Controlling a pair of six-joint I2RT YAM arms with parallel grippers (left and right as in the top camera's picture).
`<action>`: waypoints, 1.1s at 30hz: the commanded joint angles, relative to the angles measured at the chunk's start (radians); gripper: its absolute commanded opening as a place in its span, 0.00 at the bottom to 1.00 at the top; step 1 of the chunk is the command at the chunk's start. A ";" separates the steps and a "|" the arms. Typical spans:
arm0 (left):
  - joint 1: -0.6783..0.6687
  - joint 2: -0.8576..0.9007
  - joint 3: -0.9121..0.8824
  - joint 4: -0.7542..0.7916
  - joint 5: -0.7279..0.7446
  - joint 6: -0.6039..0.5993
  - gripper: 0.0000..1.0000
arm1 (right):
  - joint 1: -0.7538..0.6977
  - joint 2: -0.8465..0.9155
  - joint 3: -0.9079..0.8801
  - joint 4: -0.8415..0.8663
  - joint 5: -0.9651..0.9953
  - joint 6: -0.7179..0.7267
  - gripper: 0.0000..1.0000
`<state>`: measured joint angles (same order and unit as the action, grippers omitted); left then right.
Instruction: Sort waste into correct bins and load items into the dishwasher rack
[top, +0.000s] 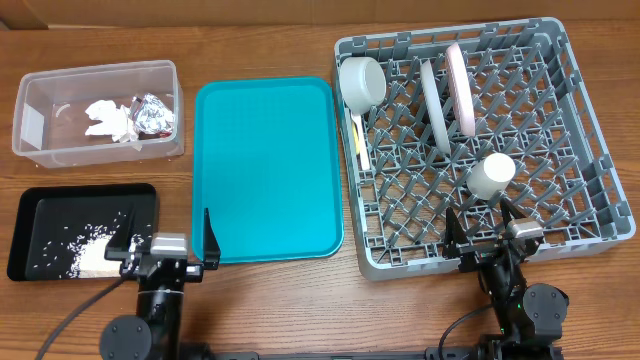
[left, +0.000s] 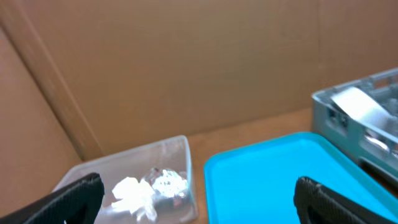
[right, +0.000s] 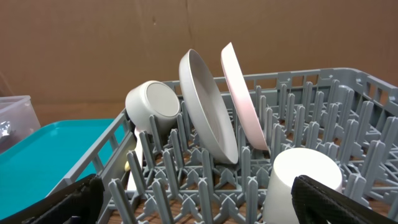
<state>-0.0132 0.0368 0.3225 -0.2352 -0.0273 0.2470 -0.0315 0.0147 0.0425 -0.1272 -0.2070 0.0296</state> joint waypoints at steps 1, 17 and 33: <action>0.034 -0.031 -0.090 0.087 0.033 0.006 1.00 | -0.003 -0.011 -0.009 0.007 -0.004 0.000 1.00; 0.059 -0.034 -0.318 0.318 0.036 0.008 1.00 | -0.003 -0.011 -0.009 0.007 -0.004 0.000 1.00; 0.059 -0.025 -0.317 0.157 0.036 0.008 1.00 | -0.003 -0.011 -0.009 0.007 -0.004 0.000 1.00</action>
<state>0.0357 0.0170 0.0082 -0.0780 -0.0029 0.2466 -0.0315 0.0147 0.0425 -0.1265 -0.2070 0.0296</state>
